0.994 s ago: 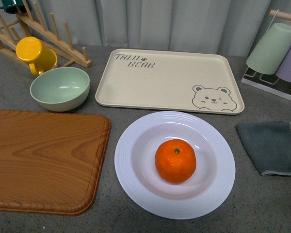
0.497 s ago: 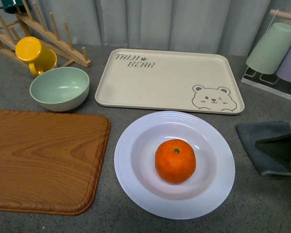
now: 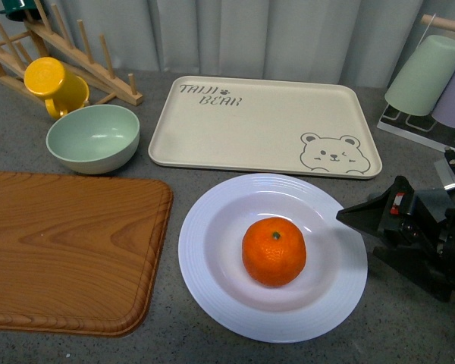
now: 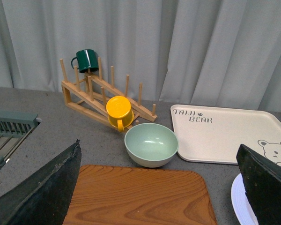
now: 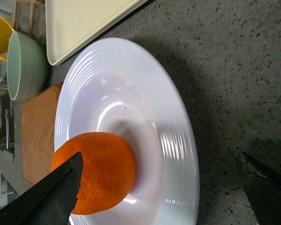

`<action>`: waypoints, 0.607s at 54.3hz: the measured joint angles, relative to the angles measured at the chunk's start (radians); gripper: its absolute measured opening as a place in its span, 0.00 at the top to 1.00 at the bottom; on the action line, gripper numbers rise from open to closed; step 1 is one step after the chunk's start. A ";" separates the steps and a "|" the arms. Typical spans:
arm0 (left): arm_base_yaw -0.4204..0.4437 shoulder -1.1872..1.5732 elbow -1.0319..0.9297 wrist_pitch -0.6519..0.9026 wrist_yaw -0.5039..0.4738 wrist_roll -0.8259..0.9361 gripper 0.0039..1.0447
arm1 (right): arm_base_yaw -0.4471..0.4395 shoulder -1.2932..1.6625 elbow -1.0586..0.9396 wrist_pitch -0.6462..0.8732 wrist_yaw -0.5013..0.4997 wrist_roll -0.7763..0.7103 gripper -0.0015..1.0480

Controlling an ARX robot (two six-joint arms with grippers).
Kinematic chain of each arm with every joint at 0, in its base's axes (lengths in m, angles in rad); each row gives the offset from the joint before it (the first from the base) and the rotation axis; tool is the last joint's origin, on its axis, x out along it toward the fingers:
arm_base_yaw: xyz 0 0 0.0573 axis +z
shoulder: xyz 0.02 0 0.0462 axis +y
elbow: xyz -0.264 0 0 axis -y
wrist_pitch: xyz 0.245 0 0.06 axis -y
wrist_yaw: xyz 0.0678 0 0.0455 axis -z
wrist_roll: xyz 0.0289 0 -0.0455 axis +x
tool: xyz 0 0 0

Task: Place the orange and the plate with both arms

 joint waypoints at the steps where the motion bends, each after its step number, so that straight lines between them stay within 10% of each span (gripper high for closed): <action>1: 0.000 0.000 0.000 0.000 0.000 0.000 0.06 | 0.003 0.007 0.004 0.003 -0.001 0.005 0.09; 15: 0.000 0.000 0.000 0.000 0.000 0.000 0.06 | 0.035 0.057 0.033 0.037 0.000 0.048 0.09; 33: 0.000 0.000 0.000 0.000 0.000 0.000 0.06 | 0.041 0.099 0.037 0.035 0.006 0.063 0.67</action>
